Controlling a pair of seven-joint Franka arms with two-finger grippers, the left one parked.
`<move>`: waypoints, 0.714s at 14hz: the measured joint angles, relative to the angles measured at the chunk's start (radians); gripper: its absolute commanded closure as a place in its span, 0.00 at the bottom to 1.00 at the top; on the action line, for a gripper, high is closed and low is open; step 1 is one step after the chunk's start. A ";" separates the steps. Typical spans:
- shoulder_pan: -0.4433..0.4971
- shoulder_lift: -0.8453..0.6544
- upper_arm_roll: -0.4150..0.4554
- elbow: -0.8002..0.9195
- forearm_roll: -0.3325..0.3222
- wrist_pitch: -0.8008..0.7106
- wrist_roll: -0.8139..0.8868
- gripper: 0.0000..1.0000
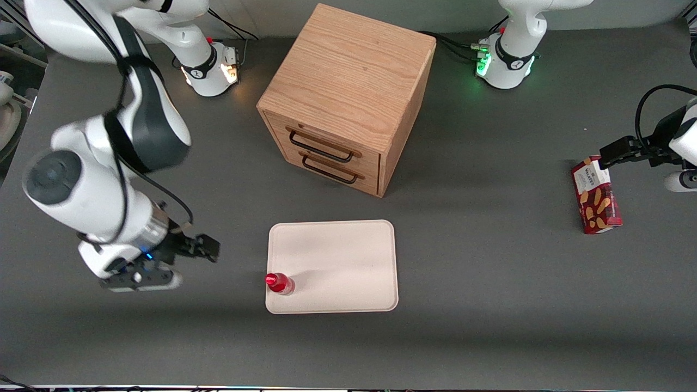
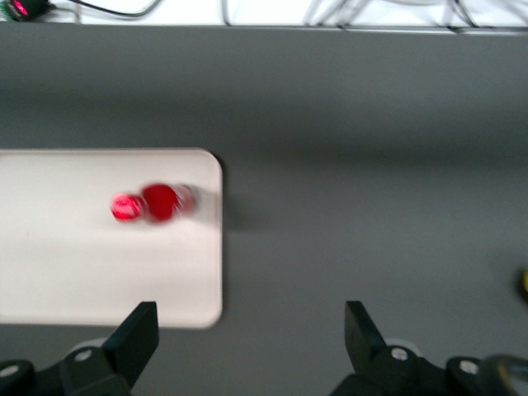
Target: Place coke bottle on tray
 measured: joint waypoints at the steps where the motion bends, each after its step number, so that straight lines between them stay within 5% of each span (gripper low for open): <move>1: -0.001 -0.087 -0.025 -0.090 0.018 -0.002 -0.006 0.00; 6: -0.004 -0.458 -0.151 -0.401 0.046 -0.128 -0.101 0.00; 10: -0.005 -0.531 -0.210 -0.407 0.053 -0.232 -0.204 0.00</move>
